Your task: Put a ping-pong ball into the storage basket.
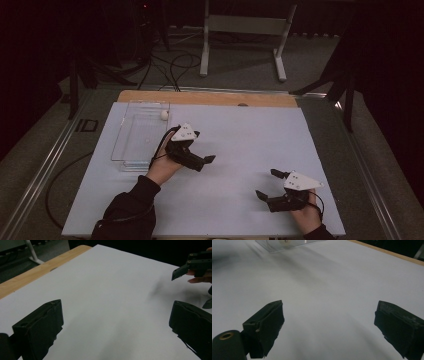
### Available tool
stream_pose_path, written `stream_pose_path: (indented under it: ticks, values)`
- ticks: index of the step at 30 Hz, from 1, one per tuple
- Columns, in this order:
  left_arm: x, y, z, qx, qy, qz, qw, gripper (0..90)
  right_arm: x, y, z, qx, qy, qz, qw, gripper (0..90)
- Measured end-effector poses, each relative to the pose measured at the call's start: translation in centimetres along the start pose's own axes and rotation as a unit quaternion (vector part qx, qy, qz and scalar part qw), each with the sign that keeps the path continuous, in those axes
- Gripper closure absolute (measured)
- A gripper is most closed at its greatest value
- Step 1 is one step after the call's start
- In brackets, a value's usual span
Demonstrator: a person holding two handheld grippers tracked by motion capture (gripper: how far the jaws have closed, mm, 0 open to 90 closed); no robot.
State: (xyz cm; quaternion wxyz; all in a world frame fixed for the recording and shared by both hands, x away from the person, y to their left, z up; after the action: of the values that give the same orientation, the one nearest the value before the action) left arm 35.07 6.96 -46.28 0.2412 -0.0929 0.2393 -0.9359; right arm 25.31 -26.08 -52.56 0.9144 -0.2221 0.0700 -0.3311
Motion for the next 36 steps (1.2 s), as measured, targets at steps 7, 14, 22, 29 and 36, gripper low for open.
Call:
stream_pose_path:
  ticks: [7, 14, 22, 29, 36]
  values:
    - [-0.3, 0.0, -0.9, 0.036, -0.007, 0.012, 0.9992, 0.5, 0.0, 0.0, 0.0, -0.001, 0.001, 0.001, 1.0, 8.7]
    - [-0.1, 0.1, -1.0, 0.035, -0.005, 0.019, 0.9992, 0.5, 0.0, 0.0, 0.0, -0.001, 0.001, 0.001, 1.0, 8.7]
    - [0.2, 0.2, -1.1, 0.042, -0.005, 0.019, 0.9989, 0.5, 0.0, 0.0, 0.0, -0.001, 0.002, 0.001, 1.0, 8.7]
    - [1.0, -0.2, -0.9, 0.054, 0.005, 0.02, 0.9983, 0.5, 0.0, -0.1, 0.0, 0.0, 0.002, -0.002, 1.0, 8.7]
    - [1.4, -0.8, -1.5, 0.051, 0.003, 0.017, 0.9985, 0.5, 0.0, -0.1, 0.0, 0.0, 0.001, -0.001, 1.0, 8.7]
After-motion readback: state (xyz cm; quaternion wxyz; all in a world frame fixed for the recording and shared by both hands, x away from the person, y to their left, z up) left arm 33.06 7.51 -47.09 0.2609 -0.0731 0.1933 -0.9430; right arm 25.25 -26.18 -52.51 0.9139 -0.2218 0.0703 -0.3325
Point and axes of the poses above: each handheld gripper's, and its own axes: y roughly forward along the jaws, z roughly out of its top, x roughly to its right, the point moved 2 cm from there along y, roughly forward along the jaws
